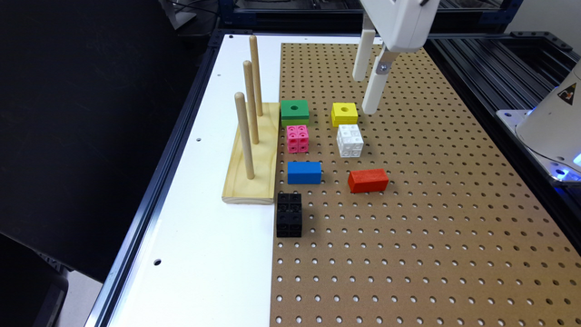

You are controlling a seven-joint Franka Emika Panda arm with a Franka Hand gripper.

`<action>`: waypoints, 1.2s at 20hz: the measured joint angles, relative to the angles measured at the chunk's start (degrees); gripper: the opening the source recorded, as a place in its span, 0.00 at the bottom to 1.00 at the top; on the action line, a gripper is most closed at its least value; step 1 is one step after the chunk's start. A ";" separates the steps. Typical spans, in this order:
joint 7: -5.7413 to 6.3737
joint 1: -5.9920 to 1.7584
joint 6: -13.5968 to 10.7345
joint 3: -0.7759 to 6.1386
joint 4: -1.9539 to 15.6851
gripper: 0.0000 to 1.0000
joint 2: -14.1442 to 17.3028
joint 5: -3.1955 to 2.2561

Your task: Pick up narrow blue stick.

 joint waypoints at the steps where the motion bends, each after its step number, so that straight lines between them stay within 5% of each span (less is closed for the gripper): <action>1: 0.17 0.01 0.00 0.15 0.51 1.00 0.45 0.00; 8: 1.27 0.04 0.00 1.19 5.67 1.00 5.33 0.00; 15: 1.54 0.14 -0.01 1.50 11.29 1.00 10.94 0.00; 19: 2.29 0.15 -0.01 2.18 12.13 1.00 11.71 0.00; 24: 4.16 0.17 -0.03 3.99 12.25 1.00 11.73 0.00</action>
